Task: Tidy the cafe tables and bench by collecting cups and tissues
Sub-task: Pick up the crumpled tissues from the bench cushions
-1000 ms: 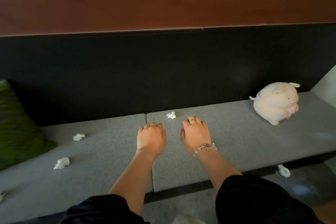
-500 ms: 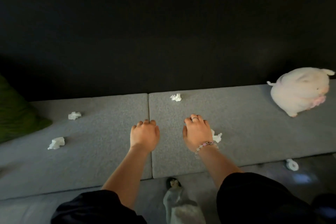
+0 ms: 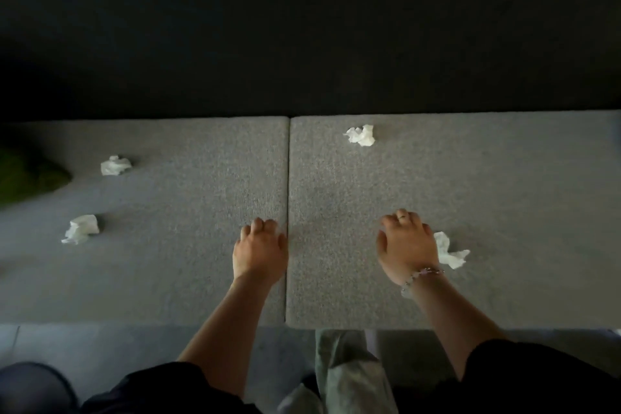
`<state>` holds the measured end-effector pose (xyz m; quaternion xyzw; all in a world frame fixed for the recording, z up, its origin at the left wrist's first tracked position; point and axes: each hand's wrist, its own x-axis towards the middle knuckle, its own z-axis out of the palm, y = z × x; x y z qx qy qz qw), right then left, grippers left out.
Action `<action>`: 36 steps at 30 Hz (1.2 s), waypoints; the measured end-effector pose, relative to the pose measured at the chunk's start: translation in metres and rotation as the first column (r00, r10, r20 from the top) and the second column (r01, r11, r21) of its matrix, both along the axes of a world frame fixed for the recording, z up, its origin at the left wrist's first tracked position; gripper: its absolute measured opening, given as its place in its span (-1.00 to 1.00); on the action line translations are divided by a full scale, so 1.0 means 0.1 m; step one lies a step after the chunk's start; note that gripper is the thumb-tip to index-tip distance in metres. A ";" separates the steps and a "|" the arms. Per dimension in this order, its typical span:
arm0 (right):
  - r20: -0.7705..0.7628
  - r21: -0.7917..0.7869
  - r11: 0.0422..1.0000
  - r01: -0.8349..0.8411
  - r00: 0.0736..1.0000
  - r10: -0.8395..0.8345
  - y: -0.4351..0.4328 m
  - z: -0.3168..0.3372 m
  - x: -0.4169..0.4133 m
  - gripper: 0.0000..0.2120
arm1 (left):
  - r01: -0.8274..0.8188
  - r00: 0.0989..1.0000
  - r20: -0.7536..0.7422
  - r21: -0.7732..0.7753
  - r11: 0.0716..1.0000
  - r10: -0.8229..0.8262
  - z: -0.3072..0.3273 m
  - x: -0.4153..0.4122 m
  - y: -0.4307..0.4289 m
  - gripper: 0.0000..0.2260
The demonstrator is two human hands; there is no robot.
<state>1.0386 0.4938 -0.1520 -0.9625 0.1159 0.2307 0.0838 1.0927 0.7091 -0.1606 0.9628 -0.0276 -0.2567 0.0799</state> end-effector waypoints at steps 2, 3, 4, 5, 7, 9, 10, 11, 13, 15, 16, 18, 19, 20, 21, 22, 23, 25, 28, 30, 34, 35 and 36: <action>-0.040 -0.013 1.000 -0.009 0.999 0.009 -0.09 -0.18 0.06 -0.63 | -0.036 0.999 -0.015 0.000 0.999 0.036 -0.22 0.07 0.02 -0.62; -0.057 -0.019 1.000 -0.011 0.998 0.009 -0.12 -0.27 0.08 -0.63 | -0.047 0.999 -0.022 0.003 0.999 0.047 -0.34 0.09 0.04 -0.60; -0.073 -0.023 1.000 -0.012 0.997 0.011 -0.13 -0.37 0.08 -0.64 | -0.048 0.998 -0.028 0.010 0.999 0.048 -0.47 0.11 0.05 -0.57; -0.089 -0.025 1.000 -0.017 0.996 0.015 -0.14 -0.47 0.06 -0.64 | -0.044 0.998 -0.038 0.018 0.999 0.045 -0.60 0.11 0.06 -0.55; -0.124 -0.022 0.999 -0.033 0.992 0.030 -0.12 -0.67 0.01 -0.66 | -0.056 0.997 -0.059 0.023 0.998 0.057 -0.86 0.10 0.07 -0.50; -0.152 -0.006 0.999 -0.038 0.988 0.037 -0.07 -0.88 -0.07 -0.67 | -0.087 0.994 -0.071 0.023 0.996 0.088 -1.10 0.06 0.05 -0.44; -0.161 0.006 1.000 -0.030 0.986 0.031 -0.03 -0.97 -0.13 -0.67 | -0.094 0.993 -0.070 0.027 0.995 0.095 -1.22 0.03 0.05 -0.41; -0.167 0.016 1.000 -0.021 0.986 0.023 0.02 -1.06 -0.18 -0.67 | -0.092 0.994 -0.063 0.033 0.995 0.094 -1.31 0.00 0.04 -0.39; -0.176 0.027 0.999 -0.020 0.984 0.024 0.11 -1.20 -0.27 -0.66 | -0.095 0.994 -0.048 0.048 0.994 0.097 -1.47 -0.07 0.06 -0.37; -0.188 0.038 0.999 -0.017 0.982 0.024 0.21 -1.30 -0.35 -0.65 | -0.118 0.992 -0.044 0.026 0.993 0.119 -1.59 -0.16 0.12 -0.41; -0.192 0.040 0.999 -0.017 0.981 0.024 0.25 -1.33 -0.39 -0.64 | -0.127 0.991 -0.041 0.001 0.992 0.126 -1.64 -0.21 0.16 -0.43; -0.196 0.045 0.999 -0.011 0.980 0.019 0.33 -1.37 -0.44 -0.64 | -0.108 0.994 -0.017 -0.031 0.994 0.108 -1.70 -0.28 0.22 -0.48; -0.189 0.046 0.999 -0.004 0.982 0.013 0.36 -1.38 -0.46 -0.65 | -0.094 0.996 0.005 -0.046 0.994 0.095 -1.72 -0.31 0.24 -0.51; -0.177 0.047 0.999 0.005 0.984 0.003 0.37 -1.38 -0.47 -0.66 | -0.090 0.995 0.024 -0.064 0.994 0.092 -1.72 -0.32 0.25 -0.54; -0.168 0.045 0.999 0.016 0.986 -0.009 0.38 -1.38 -0.48 -0.66 | -0.096 0.995 0.034 -0.078 0.992 0.099 -1.71 -0.32 0.25 -0.56; -0.161 0.040 0.999 0.027 0.987 -0.020 0.37 -1.38 -0.48 -0.67 | -0.106 0.993 0.036 -0.087 0.991 0.109 -1.70 -0.30 0.23 -0.59; -0.161 0.038 0.999 0.034 0.987 -0.028 0.36 -1.38 -0.49 -0.66 | -0.114 0.992 0.036 -0.096 0.989 0.118 -1.69 -0.28 0.21 -0.61; -0.167 0.024 0.999 0.034 0.986 -0.030 0.32 -1.39 -0.48 -0.64 | -0.108 0.993 0.036 -0.130 0.986 0.114 -1.68 -0.24 0.17 -0.66; -0.133 -0.008 0.999 0.053 0.990 -0.054 0.23 -1.40 -0.43 -0.66 | -0.065 0.997 0.022 -0.187 0.980 0.070 -1.64 -0.18 0.08 -0.71; -0.087 -0.063 0.995 0.080 0.993 -0.085 0.13 -1.42 -0.40 -0.63 | -0.028 0.999 0.026 -0.218 0.975 0.034 -1.61 -0.15 0.01 -0.71; -0.008 -0.169 0.926 0.337 0.939 -0.343 -0.21 -1.45 -0.34 -0.39 | 0.056 0.998 0.018 -0.238 0.970 -0.053 -1.60 -0.13 -0.16 -0.76; -0.020 -0.186 0.888 0.421 0.902 -0.432 -0.31 -1.47 -0.33 -0.34 | 0.078 0.997 0.018 -0.247 0.966 -0.076 -1.62 -0.13 -0.20 -0.76; -0.027 -0.203 0.845 0.494 0.860 -0.510 -0.39 -1.49 -0.32 -0.30 | 0.096 0.995 0.018 -0.260 0.961 -0.094 -1.63 -0.13 -0.24 -0.76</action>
